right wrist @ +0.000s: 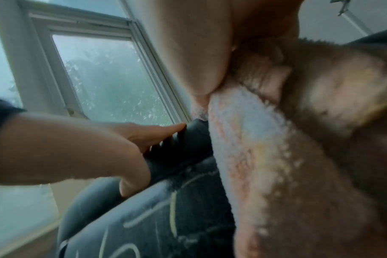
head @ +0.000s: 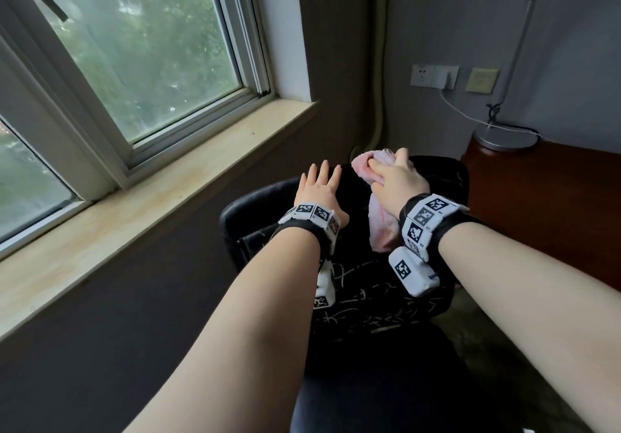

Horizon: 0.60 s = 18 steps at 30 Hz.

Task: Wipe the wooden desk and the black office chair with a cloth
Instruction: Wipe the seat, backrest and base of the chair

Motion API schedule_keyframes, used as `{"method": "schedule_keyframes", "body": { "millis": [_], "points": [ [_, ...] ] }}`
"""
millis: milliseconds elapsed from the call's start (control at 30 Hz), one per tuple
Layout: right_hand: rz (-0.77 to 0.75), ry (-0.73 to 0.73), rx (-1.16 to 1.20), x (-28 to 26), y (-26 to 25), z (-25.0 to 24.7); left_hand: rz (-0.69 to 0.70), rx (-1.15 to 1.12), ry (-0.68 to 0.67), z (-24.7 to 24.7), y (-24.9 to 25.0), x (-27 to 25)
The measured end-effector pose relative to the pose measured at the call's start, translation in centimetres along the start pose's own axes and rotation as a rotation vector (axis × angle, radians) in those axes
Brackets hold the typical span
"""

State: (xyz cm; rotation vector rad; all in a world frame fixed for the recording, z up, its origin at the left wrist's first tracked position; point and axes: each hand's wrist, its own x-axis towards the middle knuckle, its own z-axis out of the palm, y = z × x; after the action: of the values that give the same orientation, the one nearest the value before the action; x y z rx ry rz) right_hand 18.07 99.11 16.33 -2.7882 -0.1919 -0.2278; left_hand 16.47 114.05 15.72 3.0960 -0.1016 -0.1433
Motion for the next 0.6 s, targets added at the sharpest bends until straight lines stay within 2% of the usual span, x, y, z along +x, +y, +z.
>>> {"method": "schedule_keyframes", "body": {
  "millis": [167, 333, 467, 533, 600],
  "points": [
    [-0.086, -0.051, -0.189, -0.4, 0.7, 1.0, -0.004, 0.023, 0.000, 0.3, -0.1, 0.6],
    [-0.041, -0.152, -0.173, -1.6, 1.2, 1.9, -0.020, 0.036, 0.006, 0.2, 0.0, 0.8],
    [0.036, -0.325, -0.161, -1.4, 0.9, -1.1, -0.037, 0.066, 0.005, 0.0, 0.4, 0.2],
    [0.076, -0.277, -0.109, -1.4, 0.9, -2.4, -0.047, 0.058, -0.003, -0.3, 0.7, 0.0],
    [0.078, -0.148, -0.029, -1.6, 1.2, -3.0, -0.064, 0.058, -0.015, -0.6, 0.9, 0.0]
  ]
}}
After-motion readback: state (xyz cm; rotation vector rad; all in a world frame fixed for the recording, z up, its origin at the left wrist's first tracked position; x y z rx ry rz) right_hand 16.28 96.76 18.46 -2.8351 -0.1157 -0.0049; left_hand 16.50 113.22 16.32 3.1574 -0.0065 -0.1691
